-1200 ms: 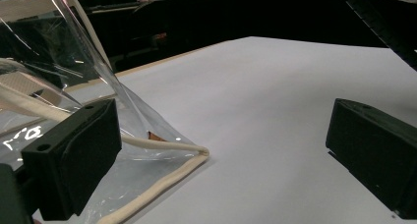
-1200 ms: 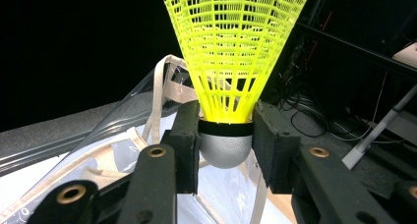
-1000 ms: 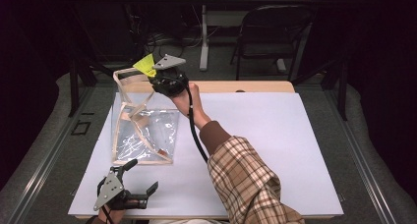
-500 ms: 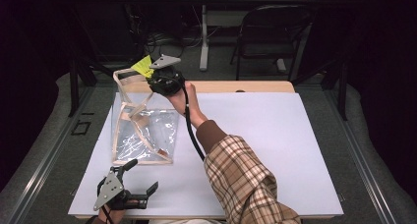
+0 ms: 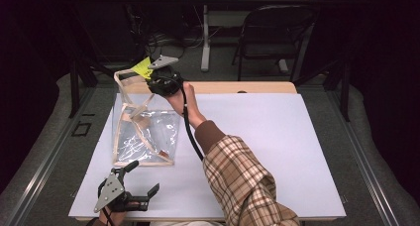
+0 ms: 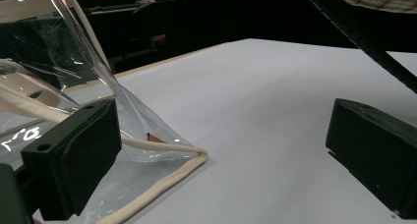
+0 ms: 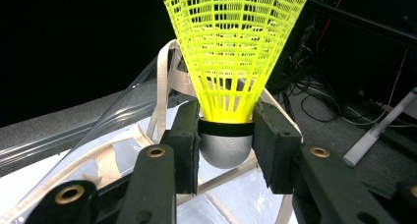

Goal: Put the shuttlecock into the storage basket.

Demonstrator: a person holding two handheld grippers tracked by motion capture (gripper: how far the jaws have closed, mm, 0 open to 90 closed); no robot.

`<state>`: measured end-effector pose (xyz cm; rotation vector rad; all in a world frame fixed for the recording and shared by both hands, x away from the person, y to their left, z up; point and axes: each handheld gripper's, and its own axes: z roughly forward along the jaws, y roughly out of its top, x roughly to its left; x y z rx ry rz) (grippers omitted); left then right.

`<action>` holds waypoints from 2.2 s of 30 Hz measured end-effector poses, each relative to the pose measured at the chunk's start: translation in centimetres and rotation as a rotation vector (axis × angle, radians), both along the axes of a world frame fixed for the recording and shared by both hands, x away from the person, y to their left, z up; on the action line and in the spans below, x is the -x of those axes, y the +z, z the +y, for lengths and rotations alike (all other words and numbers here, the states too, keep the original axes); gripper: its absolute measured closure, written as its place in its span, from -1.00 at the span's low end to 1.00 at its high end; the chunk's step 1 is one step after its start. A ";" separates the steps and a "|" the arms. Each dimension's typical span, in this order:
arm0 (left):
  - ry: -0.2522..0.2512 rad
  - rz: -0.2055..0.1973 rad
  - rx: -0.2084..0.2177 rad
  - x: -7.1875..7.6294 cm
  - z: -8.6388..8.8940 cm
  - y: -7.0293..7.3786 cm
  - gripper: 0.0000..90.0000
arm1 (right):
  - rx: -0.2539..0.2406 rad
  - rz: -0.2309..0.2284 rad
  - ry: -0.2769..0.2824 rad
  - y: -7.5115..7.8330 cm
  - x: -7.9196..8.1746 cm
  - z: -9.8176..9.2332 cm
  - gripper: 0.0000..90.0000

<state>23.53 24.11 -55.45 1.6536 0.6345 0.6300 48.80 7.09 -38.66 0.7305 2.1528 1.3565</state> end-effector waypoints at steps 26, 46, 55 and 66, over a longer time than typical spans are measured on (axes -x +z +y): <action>0.006 0.005 0.002 -0.1 -0.1 0.0 -0.99 | 0.002 0.118 0.013 -0.7 0.3 -4.1 -0.60; 0.012 0.009 -0.007 -0.2 -0.2 -0.1 -1.00 | -0.002 0.135 0.031 -1.9 2.2 -9.8 -0.84; 0.010 0.006 -0.005 -0.1 -0.2 -0.1 -0.99 | 0.024 0.130 0.027 -2.1 3.4 -11.7 -0.88; 0.010 0.008 -0.004 -0.1 -0.2 -0.1 -0.99 | 0.045 0.119 0.030 -2.1 4.9 -13.5 -0.93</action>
